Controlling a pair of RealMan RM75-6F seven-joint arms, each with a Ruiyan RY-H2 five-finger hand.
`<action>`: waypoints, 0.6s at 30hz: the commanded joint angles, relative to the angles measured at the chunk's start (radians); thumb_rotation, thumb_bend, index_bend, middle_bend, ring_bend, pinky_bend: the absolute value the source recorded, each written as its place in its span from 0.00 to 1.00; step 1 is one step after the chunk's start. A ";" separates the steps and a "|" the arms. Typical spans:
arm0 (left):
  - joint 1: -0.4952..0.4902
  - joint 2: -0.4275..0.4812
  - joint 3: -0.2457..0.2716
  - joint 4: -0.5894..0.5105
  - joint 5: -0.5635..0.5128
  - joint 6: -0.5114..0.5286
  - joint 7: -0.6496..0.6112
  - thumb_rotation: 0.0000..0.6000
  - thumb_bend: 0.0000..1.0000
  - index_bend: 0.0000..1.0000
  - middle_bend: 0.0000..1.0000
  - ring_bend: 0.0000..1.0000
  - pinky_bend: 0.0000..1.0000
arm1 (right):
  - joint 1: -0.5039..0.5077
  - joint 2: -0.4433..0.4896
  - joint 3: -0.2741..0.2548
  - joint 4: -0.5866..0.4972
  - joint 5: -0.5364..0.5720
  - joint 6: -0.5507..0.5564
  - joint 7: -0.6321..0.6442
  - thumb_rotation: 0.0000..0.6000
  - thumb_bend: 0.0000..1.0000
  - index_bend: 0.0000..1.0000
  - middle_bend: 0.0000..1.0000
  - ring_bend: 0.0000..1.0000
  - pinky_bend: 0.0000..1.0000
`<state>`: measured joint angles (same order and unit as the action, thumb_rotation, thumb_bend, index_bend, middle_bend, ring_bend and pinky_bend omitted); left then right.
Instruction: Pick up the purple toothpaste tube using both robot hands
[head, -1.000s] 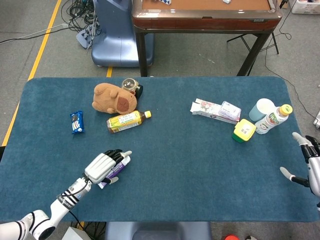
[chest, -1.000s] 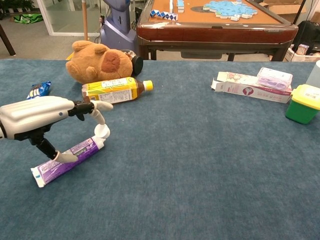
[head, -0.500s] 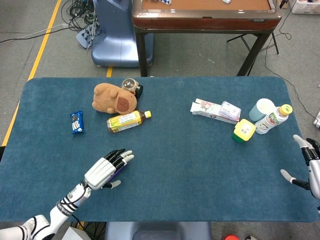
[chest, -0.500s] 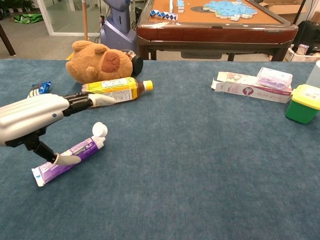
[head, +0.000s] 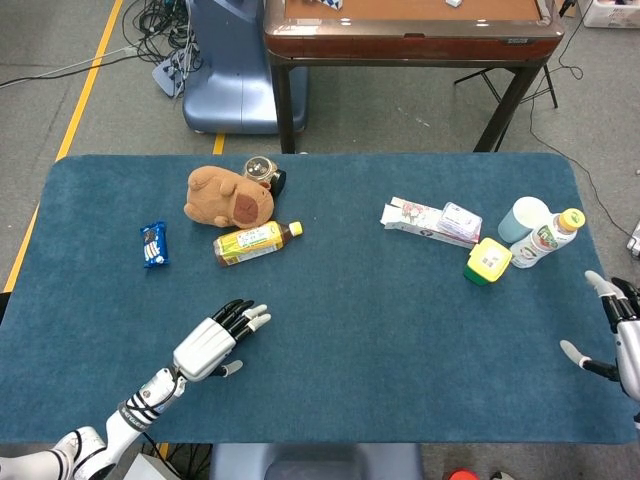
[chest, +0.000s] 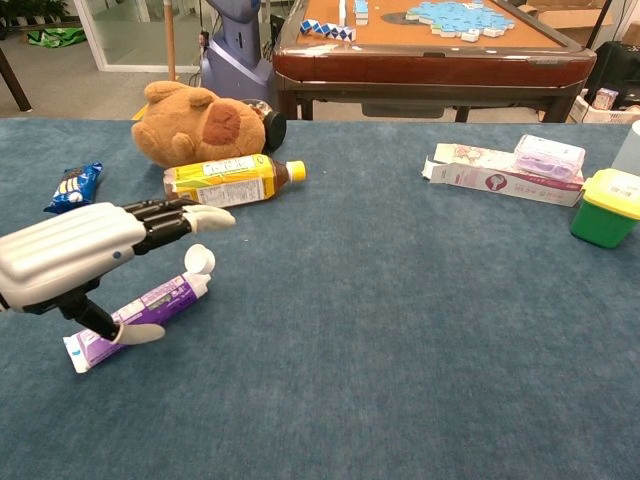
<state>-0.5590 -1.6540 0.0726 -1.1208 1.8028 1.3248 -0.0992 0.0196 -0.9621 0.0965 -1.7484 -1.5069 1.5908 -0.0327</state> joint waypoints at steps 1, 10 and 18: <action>-0.009 -0.035 0.006 0.058 0.016 0.010 -0.016 1.00 0.18 0.00 0.00 0.00 0.06 | -0.001 0.001 0.000 -0.002 0.000 0.001 0.000 1.00 0.04 0.12 0.24 0.15 0.21; -0.033 -0.084 0.019 0.202 0.036 0.014 -0.028 1.00 0.18 0.00 0.00 0.00 0.06 | -0.001 0.004 0.001 -0.007 0.005 -0.007 0.001 1.00 0.04 0.12 0.24 0.15 0.21; -0.048 -0.093 0.026 0.292 0.024 -0.009 -0.037 1.00 0.18 0.00 0.00 0.00 0.06 | 0.000 0.004 0.001 -0.010 0.004 -0.010 -0.003 1.00 0.04 0.12 0.24 0.15 0.21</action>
<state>-0.6042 -1.7460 0.0984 -0.8366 1.8313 1.3204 -0.1345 0.0200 -0.9586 0.0973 -1.7584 -1.5025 1.5805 -0.0360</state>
